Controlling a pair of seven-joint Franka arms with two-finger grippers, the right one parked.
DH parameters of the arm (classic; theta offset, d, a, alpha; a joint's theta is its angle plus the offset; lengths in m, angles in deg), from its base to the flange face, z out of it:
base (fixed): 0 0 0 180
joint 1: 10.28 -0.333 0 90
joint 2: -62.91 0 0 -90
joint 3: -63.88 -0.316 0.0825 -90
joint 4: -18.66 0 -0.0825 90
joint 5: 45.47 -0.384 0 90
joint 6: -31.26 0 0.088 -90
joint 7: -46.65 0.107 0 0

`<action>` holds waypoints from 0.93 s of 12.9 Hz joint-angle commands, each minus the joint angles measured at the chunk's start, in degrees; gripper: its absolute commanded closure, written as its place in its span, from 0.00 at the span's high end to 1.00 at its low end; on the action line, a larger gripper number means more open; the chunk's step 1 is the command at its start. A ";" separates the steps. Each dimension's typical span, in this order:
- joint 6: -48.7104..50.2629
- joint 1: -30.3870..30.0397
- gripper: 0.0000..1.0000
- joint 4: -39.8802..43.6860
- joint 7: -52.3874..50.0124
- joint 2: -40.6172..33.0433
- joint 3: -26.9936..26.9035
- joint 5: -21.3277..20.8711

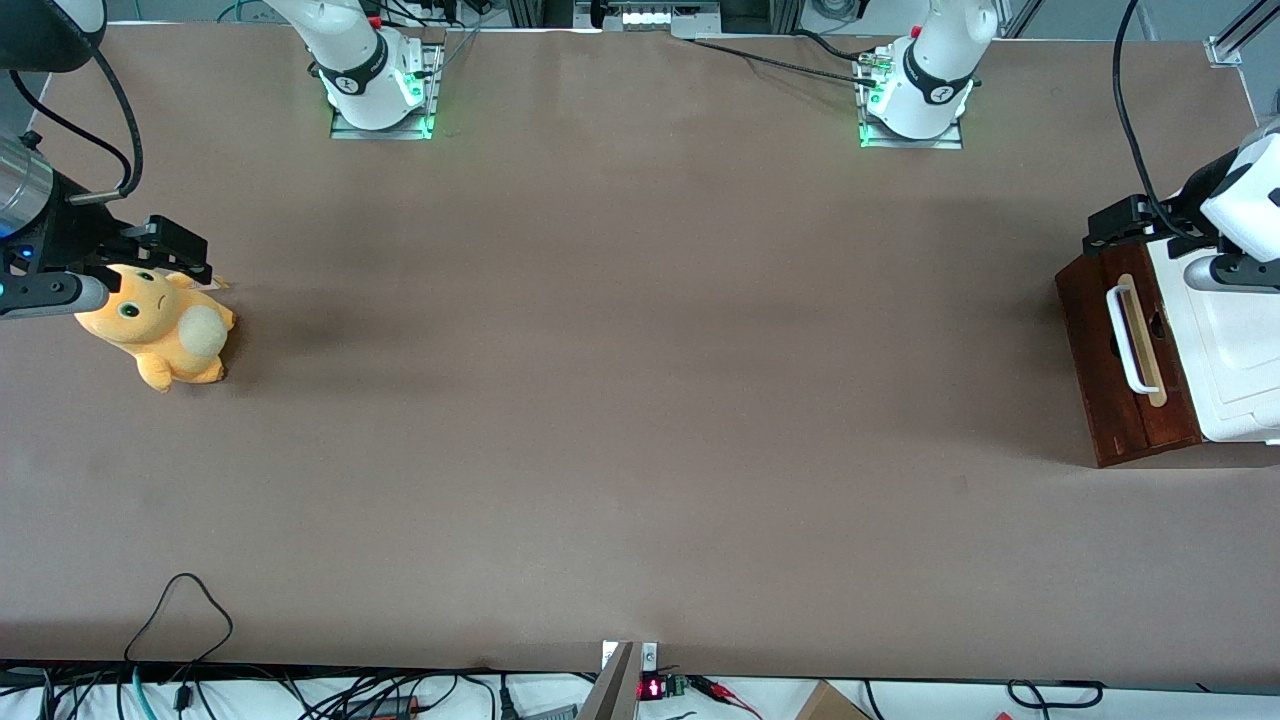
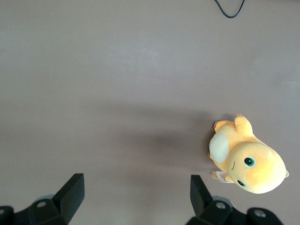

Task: Open lower drawer with left arm only

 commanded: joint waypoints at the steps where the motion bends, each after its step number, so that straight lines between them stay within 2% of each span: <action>1: 0.76 0.05 1.00 1.13 0.67 0.81 0.20 -1.70; 2: 0.85 0.22 0.99 1.04 -1.78 1.43 2.20 -6.77; 4: 1.29 -0.04 0.99 0.08 -11.07 2.83 8.35 -20.03; 7: 2.87 -0.21 0.98 -3.77 -21.54 6.25 13.11 -33.23; 10: 2.61 -0.92 0.98 -13.86 -36.46 8.11 18.21 -47.56; 12: 2.61 -0.92 0.97 -19.33 -45.62 9.95 19.71 -54.08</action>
